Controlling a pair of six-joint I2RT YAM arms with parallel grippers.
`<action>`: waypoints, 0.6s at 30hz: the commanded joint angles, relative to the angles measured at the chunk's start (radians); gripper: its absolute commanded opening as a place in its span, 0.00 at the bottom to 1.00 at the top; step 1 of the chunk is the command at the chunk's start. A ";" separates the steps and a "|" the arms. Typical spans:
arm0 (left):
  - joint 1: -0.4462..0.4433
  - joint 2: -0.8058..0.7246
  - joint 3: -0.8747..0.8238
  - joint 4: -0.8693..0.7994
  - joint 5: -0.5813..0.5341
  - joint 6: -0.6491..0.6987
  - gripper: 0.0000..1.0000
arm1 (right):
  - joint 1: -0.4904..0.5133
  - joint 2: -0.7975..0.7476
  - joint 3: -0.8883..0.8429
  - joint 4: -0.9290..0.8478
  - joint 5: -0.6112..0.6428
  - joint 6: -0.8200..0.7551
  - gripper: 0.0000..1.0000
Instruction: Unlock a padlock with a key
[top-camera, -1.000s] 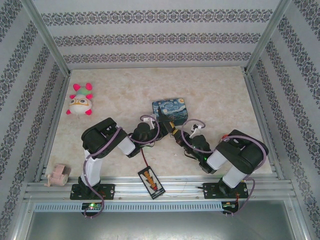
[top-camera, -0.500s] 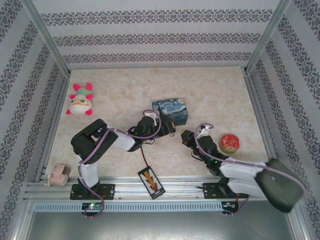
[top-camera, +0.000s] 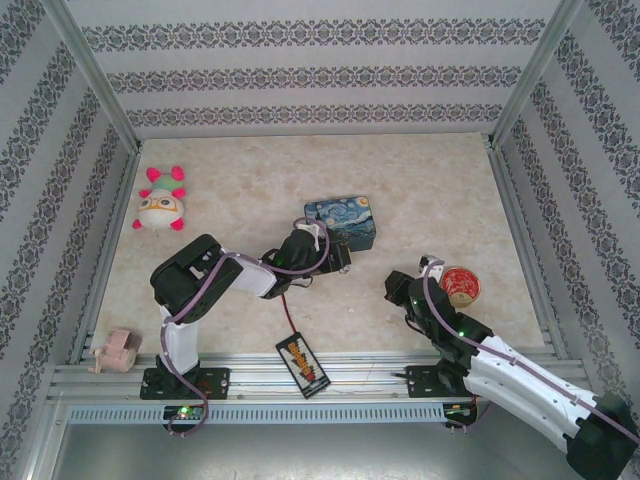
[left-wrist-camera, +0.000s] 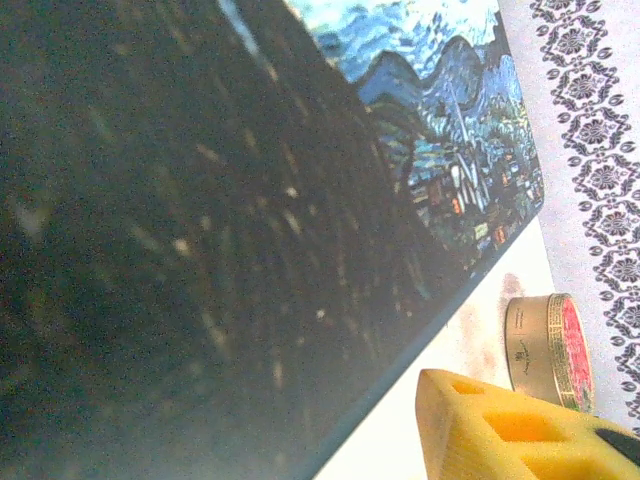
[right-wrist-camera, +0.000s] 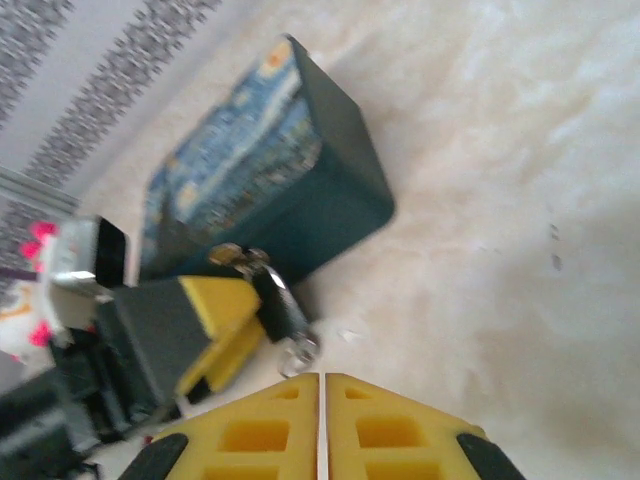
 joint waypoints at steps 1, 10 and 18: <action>0.010 0.034 0.031 -0.039 0.004 0.053 0.53 | -0.005 0.059 0.026 -0.027 -0.004 -0.028 0.15; 0.008 0.050 0.043 -0.089 -0.002 0.085 0.50 | -0.006 0.210 0.093 0.037 -0.030 -0.062 0.17; -0.002 0.054 0.024 -0.098 -0.018 0.076 0.43 | -0.013 0.263 0.124 0.054 -0.046 -0.080 0.18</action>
